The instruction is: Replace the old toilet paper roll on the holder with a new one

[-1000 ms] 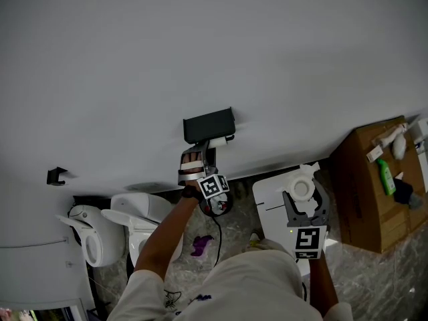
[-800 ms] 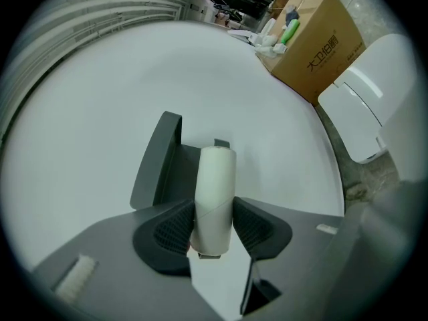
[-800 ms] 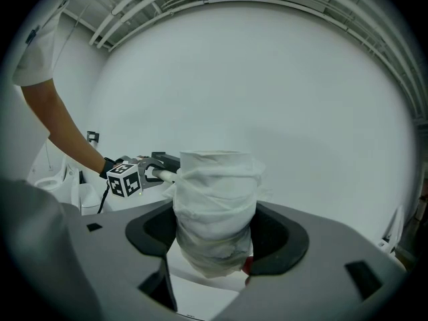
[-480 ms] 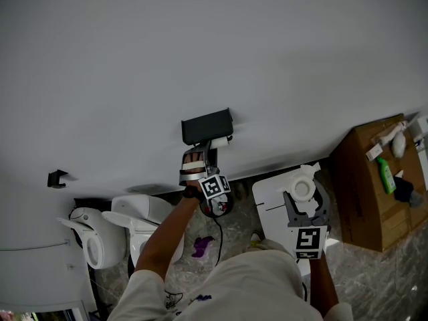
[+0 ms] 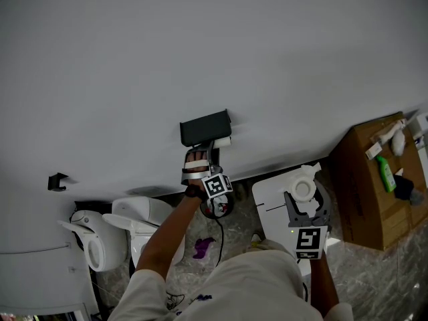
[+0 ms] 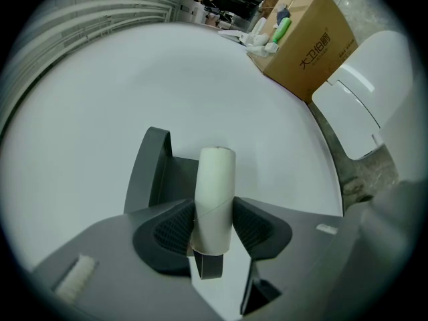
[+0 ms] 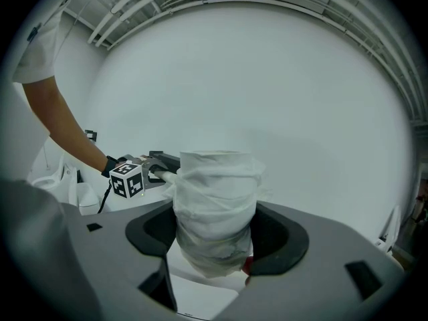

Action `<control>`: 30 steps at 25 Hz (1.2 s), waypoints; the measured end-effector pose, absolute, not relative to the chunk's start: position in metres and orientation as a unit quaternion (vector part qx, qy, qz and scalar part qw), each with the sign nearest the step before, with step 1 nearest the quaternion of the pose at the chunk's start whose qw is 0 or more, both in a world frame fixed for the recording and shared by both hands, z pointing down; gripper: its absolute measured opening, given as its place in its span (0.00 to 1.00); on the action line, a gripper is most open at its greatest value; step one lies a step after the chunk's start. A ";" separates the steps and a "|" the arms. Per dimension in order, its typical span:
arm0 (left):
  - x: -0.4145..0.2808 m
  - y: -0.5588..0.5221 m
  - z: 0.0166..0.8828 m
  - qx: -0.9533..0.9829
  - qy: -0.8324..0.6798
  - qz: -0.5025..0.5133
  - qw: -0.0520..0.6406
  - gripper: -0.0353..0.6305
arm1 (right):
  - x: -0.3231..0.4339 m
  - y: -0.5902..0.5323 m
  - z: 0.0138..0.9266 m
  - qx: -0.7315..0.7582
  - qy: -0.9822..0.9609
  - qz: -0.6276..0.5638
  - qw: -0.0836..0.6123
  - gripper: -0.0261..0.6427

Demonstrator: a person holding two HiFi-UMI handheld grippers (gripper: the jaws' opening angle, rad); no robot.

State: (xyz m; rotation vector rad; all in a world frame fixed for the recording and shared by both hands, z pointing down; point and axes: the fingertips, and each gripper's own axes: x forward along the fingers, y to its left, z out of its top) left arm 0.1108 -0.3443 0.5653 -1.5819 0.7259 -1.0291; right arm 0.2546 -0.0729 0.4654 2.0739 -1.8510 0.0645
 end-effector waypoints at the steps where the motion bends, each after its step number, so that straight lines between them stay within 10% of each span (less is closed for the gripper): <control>1: 0.112 -0.344 0.565 -0.664 0.303 -0.431 0.531 0.33 | 0.255 -0.073 0.465 0.735 -0.654 0.023 0.179 0.50; 30: 0.158 -0.330 0.567 -0.680 0.275 -0.420 0.535 0.33 | 0.266 -0.064 0.471 0.750 -0.637 0.037 0.174 0.50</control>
